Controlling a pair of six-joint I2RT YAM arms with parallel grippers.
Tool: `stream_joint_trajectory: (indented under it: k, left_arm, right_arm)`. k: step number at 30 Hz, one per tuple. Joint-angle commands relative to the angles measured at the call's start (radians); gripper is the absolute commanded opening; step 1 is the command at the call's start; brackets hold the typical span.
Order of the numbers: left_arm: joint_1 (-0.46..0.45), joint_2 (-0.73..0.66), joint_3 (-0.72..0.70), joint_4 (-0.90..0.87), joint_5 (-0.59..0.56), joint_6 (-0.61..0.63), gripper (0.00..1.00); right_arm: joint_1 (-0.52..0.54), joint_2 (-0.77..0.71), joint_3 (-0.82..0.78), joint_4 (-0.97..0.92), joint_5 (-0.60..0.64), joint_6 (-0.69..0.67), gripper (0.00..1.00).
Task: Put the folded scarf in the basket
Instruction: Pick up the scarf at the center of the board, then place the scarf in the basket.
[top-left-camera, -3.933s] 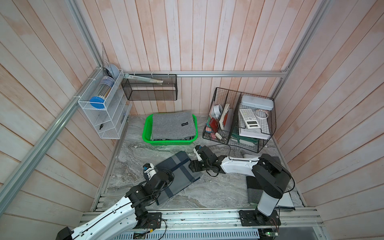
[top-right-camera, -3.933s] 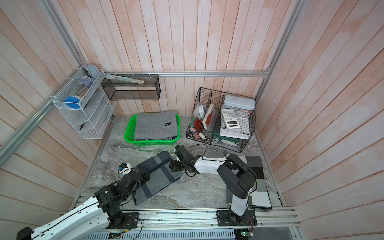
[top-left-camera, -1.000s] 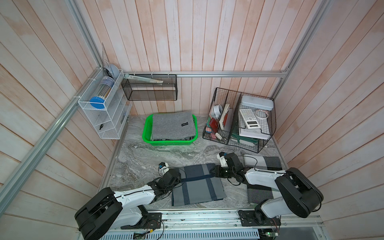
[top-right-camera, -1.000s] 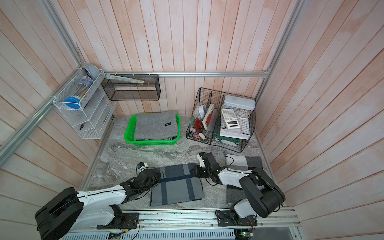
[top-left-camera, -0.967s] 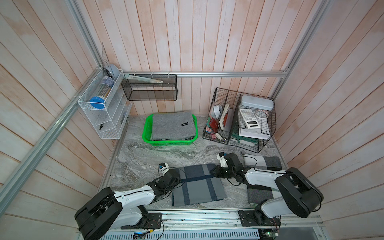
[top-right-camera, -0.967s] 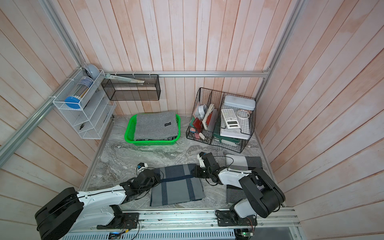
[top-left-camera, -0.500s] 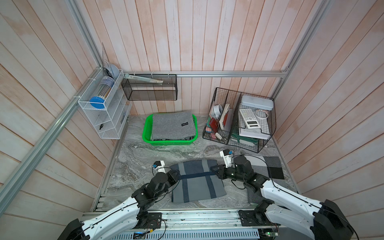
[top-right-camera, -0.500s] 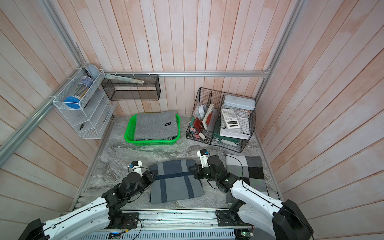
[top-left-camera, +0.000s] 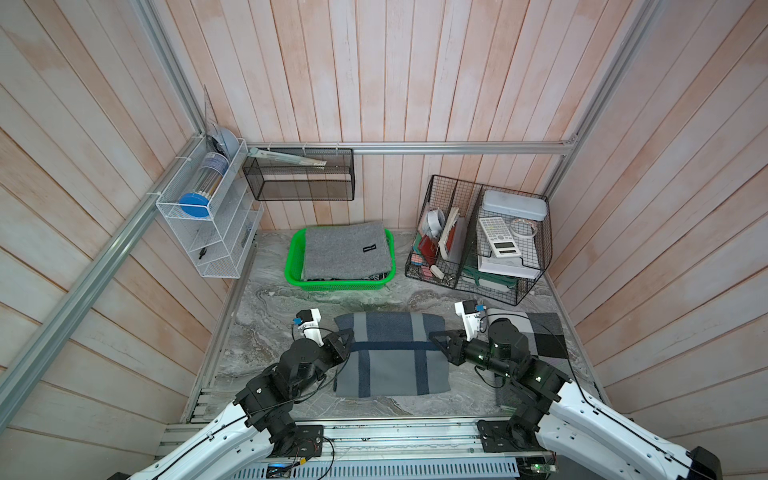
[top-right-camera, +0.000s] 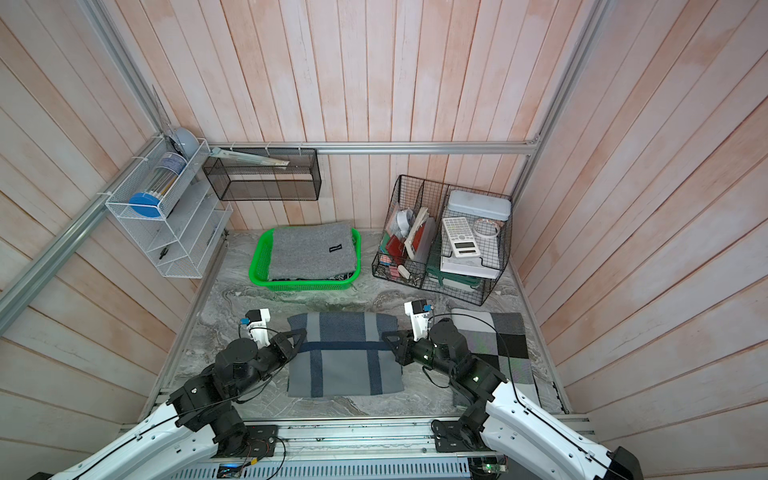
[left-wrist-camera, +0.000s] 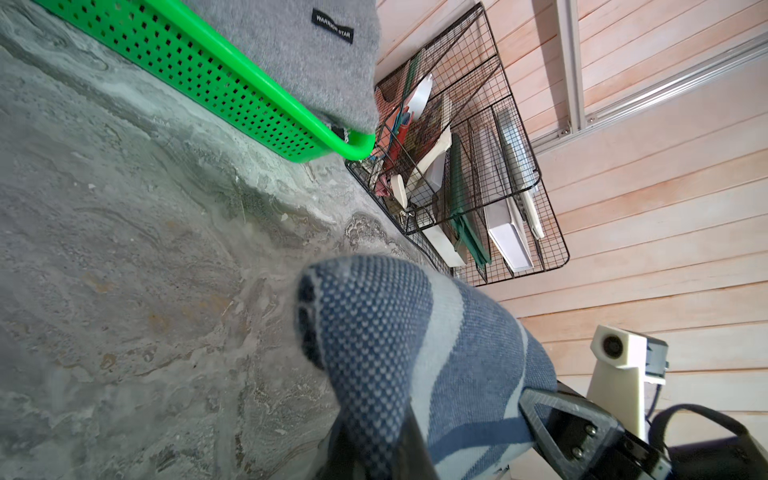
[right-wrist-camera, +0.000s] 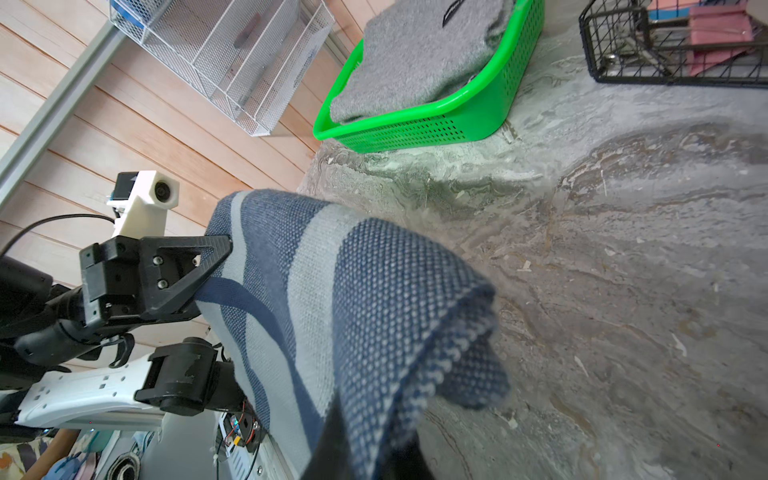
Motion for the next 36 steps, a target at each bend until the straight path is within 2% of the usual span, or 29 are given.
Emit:
stream_joint_trajectory:
  k: [1,8,10,11,16,21,27,32,36]
  left_arm:
    - [0.000,0.048,0.098,-0.117,-0.134,0.072,0.00]
    - [0.010,0.223,0.235,-0.180,-0.421,0.208,0.00]
    - [0.038,0.262,0.257,-0.166,-0.494,0.248,0.00]
    - [0.072,0.276,0.260,-0.136,-0.494,0.277,0.00]
    - [0.344,0.321,0.234,0.102,-0.279,0.381,0.00]
    - [0.533,0.487,0.304,0.280,-0.161,0.456,0.00]
    - [0.644,0.740,0.492,0.348,-0.085,0.478,0.00]
    - [0.701,0.877,0.634,0.353,-0.076,0.509,0.00]
    - [0.725,0.956,0.698,0.372,-0.068,0.528,0.00]
  right_arm:
    - [0.006,-0.017,0.059,-0.035,0.087,-0.004,0.00]
    - [0.006,0.102,0.096,0.085,0.264,-0.055,0.00]
    - [0.006,0.170,0.128,0.119,0.312,-0.100,0.00]
    - [0.004,0.212,0.151,0.138,0.330,-0.125,0.00]
    - [-0.032,0.444,0.283,0.259,0.347,-0.224,0.00]
    - [-0.132,0.687,0.457,0.413,0.235,-0.237,0.00]
    - [-0.217,0.955,0.726,0.444,0.133,-0.269,0.00]
    - [-0.265,1.145,0.927,0.396,0.071,-0.259,0.00]
    - [-0.284,1.248,1.012,0.418,0.046,-0.241,0.00]
